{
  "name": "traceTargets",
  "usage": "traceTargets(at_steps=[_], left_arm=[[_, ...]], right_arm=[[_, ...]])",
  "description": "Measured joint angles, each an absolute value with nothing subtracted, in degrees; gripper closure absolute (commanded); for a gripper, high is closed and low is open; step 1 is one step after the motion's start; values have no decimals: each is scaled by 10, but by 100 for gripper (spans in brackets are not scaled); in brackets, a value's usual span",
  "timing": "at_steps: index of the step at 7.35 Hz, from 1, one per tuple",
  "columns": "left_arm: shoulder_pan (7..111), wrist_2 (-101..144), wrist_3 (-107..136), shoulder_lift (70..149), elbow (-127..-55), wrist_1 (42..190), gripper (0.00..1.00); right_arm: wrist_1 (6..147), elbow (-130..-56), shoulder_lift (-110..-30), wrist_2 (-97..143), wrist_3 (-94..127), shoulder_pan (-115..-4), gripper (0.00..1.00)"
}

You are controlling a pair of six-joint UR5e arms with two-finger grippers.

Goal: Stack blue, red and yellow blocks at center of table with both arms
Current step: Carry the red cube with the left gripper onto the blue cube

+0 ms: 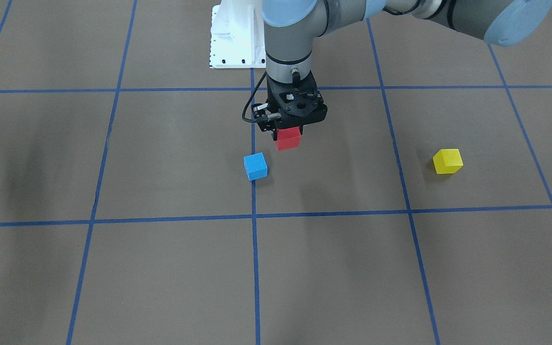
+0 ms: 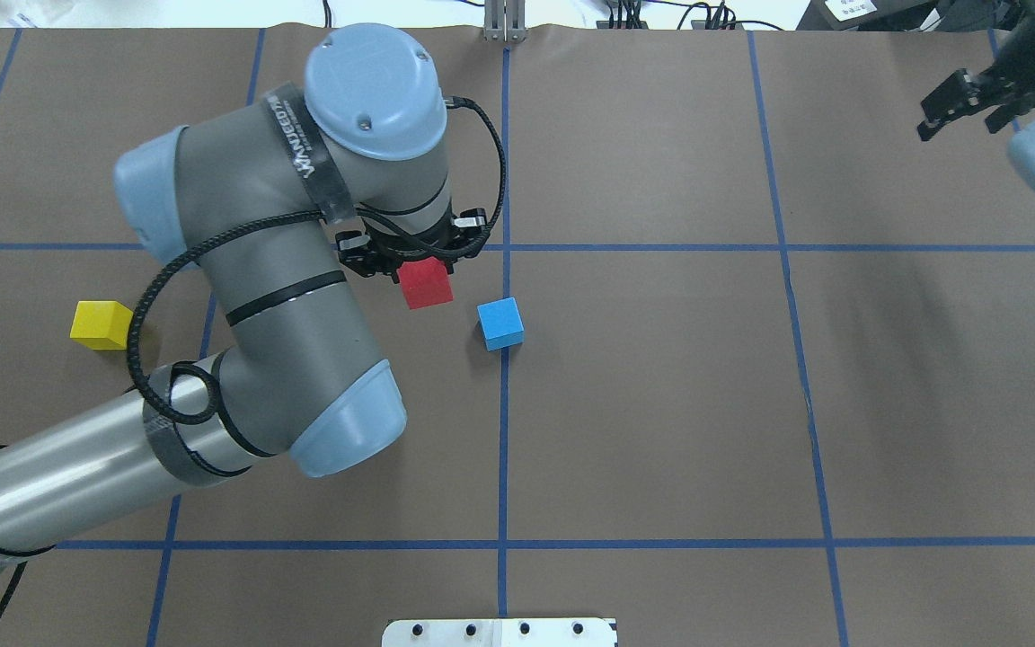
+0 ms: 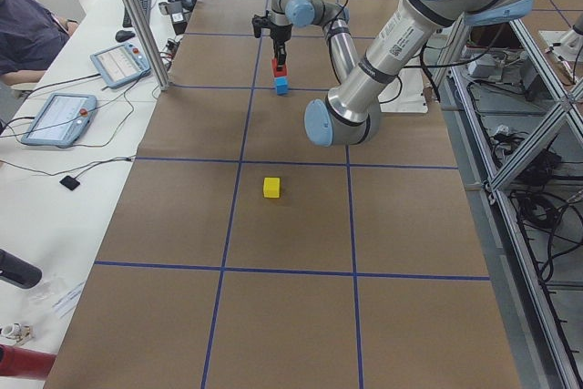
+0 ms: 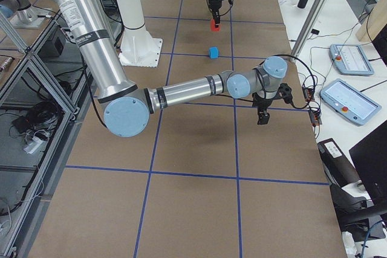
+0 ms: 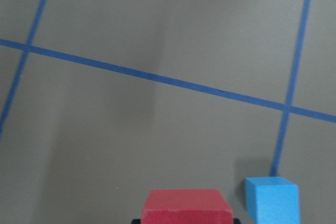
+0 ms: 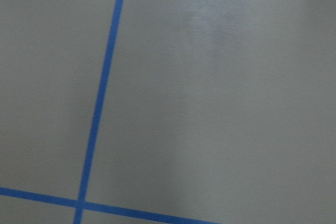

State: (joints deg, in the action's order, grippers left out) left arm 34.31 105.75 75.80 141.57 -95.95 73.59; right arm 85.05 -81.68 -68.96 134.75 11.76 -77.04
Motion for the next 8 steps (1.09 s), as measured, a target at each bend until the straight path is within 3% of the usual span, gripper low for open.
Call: traceTargets(at_steps=[3, 8], left_arm=[[326, 1044, 769, 1428, -863, 832, 100], [308, 1044, 842, 1447, -827, 863, 100]], right_arm=[[848, -860, -786, 1382, 45, -840, 1], [845, -881, -829, 1379, 40, -849, 1]])
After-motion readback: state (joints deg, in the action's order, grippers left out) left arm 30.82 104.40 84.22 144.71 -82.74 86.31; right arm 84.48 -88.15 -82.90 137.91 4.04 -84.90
